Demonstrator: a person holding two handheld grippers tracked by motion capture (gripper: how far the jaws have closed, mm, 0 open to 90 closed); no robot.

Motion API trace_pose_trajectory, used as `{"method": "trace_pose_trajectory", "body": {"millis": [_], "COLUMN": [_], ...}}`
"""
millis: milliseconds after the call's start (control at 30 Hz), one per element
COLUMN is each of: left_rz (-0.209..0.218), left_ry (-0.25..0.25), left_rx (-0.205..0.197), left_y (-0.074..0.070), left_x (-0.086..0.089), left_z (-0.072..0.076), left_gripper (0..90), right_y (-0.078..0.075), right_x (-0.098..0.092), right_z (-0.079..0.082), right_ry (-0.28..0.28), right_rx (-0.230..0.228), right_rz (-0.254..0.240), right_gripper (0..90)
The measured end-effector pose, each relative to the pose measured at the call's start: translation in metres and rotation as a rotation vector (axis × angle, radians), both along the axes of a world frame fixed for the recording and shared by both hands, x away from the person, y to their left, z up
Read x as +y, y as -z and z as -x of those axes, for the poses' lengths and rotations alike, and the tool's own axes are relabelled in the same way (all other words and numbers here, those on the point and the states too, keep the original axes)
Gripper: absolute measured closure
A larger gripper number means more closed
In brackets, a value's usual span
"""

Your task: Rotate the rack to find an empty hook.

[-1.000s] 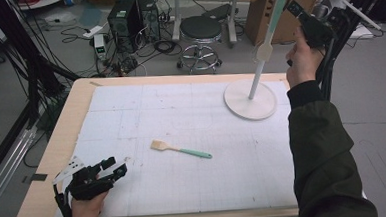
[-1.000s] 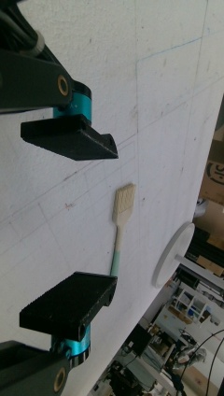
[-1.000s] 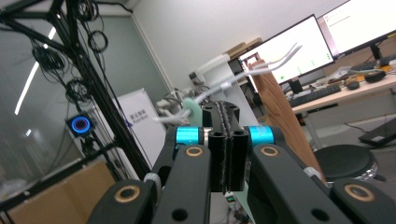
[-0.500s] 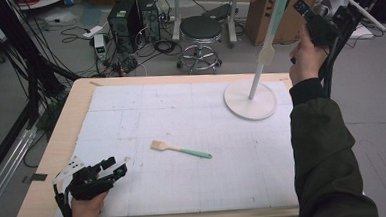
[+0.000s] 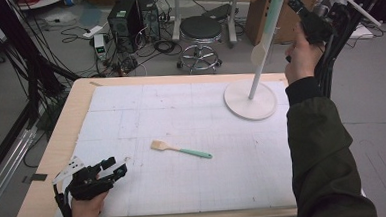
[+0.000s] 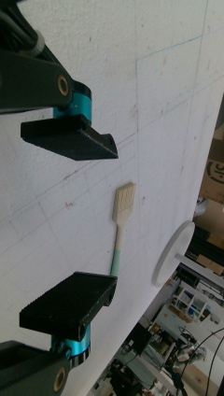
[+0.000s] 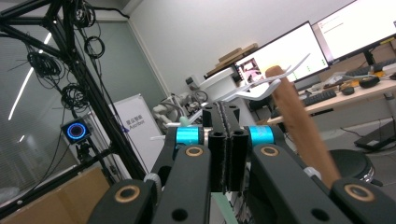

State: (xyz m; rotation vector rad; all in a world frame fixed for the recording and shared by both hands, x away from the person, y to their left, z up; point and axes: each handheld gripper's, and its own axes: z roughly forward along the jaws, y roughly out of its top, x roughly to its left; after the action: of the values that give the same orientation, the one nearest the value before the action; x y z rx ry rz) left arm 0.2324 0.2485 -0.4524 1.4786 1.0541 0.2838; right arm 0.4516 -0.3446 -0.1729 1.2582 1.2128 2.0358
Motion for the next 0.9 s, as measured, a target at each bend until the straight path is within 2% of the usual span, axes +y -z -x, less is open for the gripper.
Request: {"method": "trace_pose_trajectory", "body": {"millis": [267,700,900], "left_rz": [0.004,0.001,-0.002], "left_ry": [0.0,-0.005,-0.002], "left_rx": [0.0,0.003,-0.001], "left_y": [0.0,0.0,0.0], "left_x": [0.0,0.0,0.0], "left_z": [0.0,0.0,0.001], "left_gripper": [33.3,33.3,33.3], "right_y": [-0.001,-0.004,-0.004], "right_x": [0.008,0.017,0.019], "right_z": [0.0,-0.005,0.0], "right_ry": [-0.011,-0.028,-0.024], "right_rx": [0.005,0.013,0.009], "right_rz": [0.017,0.008,0.021], "right_gripper": [90.0,90.0,90.0]}}
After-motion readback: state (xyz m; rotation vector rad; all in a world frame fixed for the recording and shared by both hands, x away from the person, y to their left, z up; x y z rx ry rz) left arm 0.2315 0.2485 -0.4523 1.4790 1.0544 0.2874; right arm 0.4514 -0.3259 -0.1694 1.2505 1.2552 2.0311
